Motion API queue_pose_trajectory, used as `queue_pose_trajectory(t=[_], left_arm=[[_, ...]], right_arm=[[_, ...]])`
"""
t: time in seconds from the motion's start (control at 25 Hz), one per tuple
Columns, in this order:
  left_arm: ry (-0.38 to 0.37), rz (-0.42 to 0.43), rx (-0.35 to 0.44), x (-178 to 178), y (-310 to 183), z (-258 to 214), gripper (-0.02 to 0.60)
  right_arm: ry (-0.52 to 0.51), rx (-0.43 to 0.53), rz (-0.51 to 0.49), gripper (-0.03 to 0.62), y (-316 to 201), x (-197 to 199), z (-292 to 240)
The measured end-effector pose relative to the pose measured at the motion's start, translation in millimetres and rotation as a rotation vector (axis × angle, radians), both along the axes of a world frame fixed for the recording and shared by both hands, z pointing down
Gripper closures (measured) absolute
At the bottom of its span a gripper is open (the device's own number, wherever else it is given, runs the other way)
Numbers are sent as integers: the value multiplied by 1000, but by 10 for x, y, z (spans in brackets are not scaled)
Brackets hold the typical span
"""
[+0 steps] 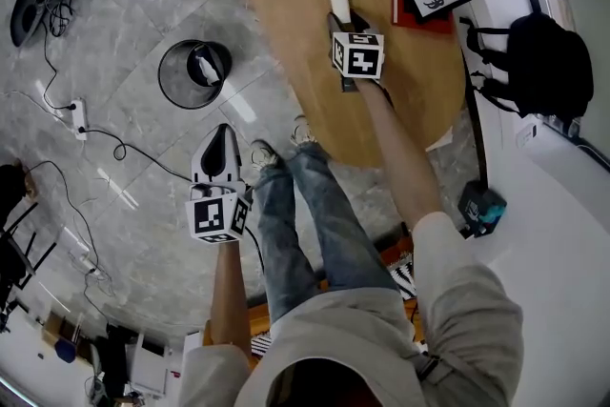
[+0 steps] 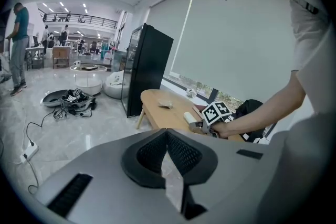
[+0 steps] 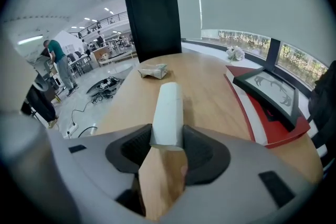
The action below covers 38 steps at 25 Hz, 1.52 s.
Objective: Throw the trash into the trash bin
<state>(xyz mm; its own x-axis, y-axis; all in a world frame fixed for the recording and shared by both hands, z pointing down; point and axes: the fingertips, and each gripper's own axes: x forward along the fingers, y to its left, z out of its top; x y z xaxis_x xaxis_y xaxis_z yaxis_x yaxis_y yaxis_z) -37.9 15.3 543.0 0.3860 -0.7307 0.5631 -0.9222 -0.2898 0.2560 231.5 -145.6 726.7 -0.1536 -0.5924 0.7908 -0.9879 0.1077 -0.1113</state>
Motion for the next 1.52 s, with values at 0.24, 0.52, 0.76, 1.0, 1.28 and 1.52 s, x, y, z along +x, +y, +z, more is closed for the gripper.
queue_pose_trajectory(t=[0.24, 0.52, 0.76, 1.0, 1.28, 1.52], left_arm=[[7, -13, 10, -7, -12, -16, 563], [5, -72, 26, -238, 33, -25, 563], [4, -142, 36, -536, 161, -36, 563], [-2, -218, 46, -928, 335, -66, 563], [-19, -316, 51, -1555, 618, -91, 563], [-36, -392, 56, -2115, 847, -98, 563]], right_arm=[[-62, 98, -114, 393, 625, -345, -429], [-124, 121, -188, 395, 1416, -672, -827], [-126, 118, -235, 395, 1718, -801, -1033], [-128, 113, -305, 395, 1737, -1141, -1065], [-147, 119, -391, 395, 1636, -1873, -1007], [-159, 119, -461, 395, 1572, -2534, -931]])
